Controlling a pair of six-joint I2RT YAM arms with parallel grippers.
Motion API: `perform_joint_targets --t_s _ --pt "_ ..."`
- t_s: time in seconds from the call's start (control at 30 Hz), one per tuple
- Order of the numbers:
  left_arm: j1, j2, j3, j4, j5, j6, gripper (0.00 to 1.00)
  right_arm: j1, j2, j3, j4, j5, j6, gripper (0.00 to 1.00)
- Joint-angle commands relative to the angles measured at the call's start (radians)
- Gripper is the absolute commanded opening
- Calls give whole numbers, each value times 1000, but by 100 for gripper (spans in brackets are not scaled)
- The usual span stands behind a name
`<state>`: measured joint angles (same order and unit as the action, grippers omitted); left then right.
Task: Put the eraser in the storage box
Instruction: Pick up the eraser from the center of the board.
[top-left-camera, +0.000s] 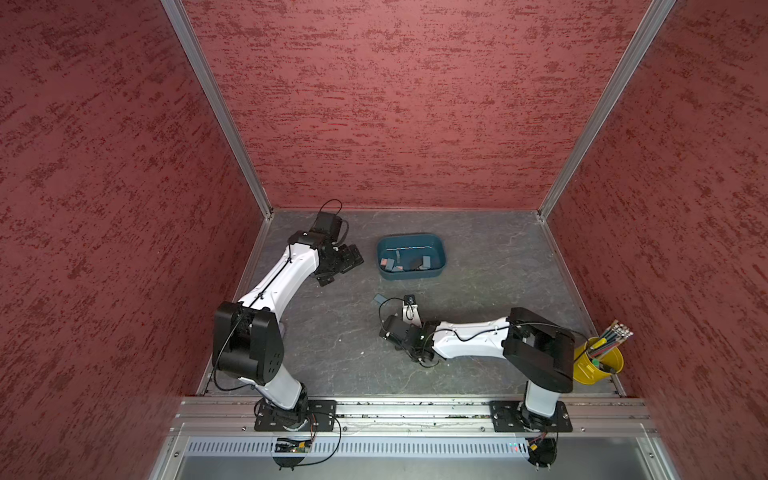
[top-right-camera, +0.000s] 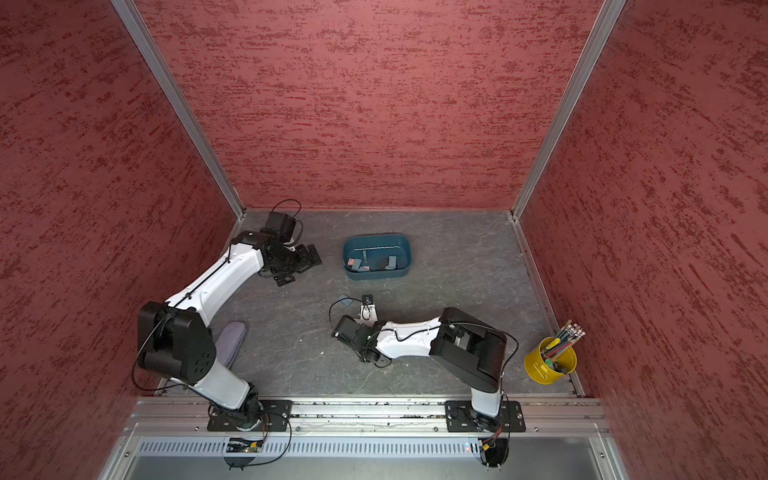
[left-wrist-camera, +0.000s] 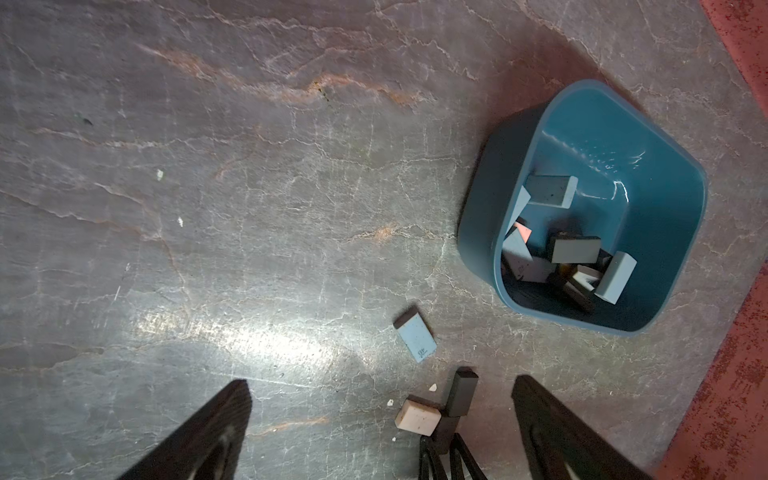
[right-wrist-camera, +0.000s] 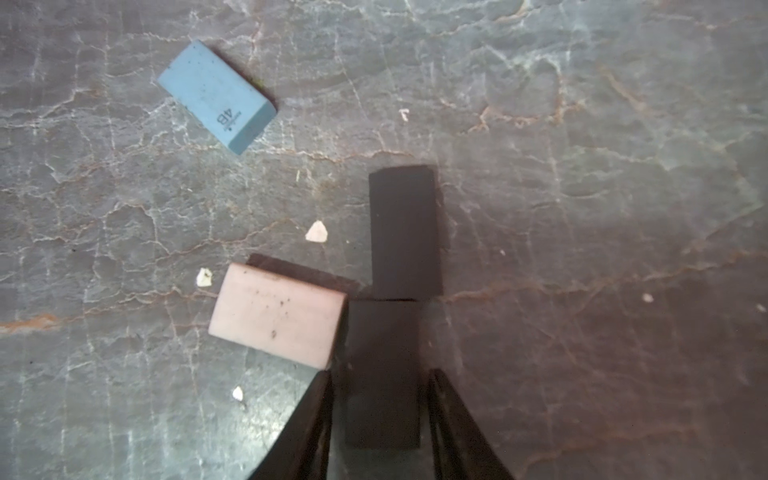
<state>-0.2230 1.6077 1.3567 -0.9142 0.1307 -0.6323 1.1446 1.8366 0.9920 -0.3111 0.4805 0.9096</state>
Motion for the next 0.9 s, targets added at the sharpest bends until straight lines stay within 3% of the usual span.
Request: perform_joint_targets --t_s 0.0,0.43,0.87 --pt "7 -21 -11 22 9 -5 100 5 35 5 -5 -11 -14 35" --pt "8 -19 -15 26 11 -6 100 5 26 4 -25 -4 -10 15" --pt "9 -18 -16 27 14 -6 100 3 -65 -3 -65 39 -7 13"
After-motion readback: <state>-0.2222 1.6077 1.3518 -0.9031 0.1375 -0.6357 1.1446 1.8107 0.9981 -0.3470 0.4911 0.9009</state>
